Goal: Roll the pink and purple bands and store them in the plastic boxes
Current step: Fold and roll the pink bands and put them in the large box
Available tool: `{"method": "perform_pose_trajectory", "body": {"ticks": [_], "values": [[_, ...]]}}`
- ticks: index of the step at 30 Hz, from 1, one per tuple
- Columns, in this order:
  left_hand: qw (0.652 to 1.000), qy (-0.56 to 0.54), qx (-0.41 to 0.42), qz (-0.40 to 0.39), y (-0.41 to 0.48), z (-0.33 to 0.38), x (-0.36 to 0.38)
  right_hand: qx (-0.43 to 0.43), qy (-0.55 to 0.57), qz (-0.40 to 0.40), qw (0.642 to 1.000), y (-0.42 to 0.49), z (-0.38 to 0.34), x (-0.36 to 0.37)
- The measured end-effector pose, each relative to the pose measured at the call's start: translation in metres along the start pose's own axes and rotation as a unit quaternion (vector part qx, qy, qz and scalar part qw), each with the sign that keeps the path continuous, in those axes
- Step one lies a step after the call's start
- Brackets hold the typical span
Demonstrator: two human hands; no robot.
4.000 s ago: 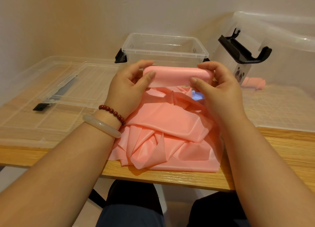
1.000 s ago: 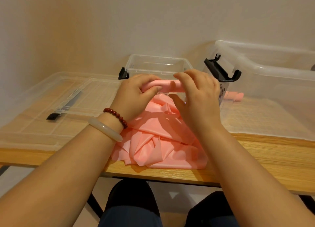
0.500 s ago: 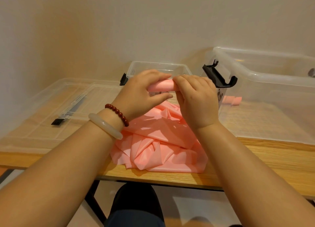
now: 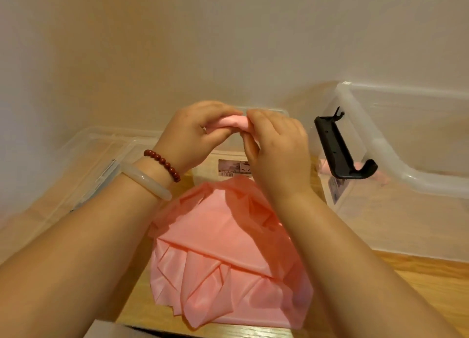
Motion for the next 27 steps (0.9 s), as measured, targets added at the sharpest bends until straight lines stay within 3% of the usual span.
{"method": "perform_pose_trajectory", "body": {"ticks": [6, 13, 27], "values": [[0.998, 0.001, -0.014, -0.060, 0.031, -0.001, -0.001, 0.009, -0.025, -0.072, 0.997, 0.029, 0.008, 0.005], [0.990, 0.105, 0.019, -0.091, 0.068, 0.020, -0.009, 0.022, -0.081, -0.114, 0.990, 0.069, 0.020, -0.016], [0.985, 0.080, 0.026, -0.153, 0.104, 0.093, 0.018, -0.004, -0.130, -0.166, 0.977, 0.088, 0.068, -0.093]]}}
Point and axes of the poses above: each hand's wrist, its own y-axis towards the middle knuckle, its own x-axis out of the palm, z = x × y, the point moved 7 cm from there along y, towards the middle knuckle, and after that the axes turned 2 degrees about -z, right-handed, at the moved point
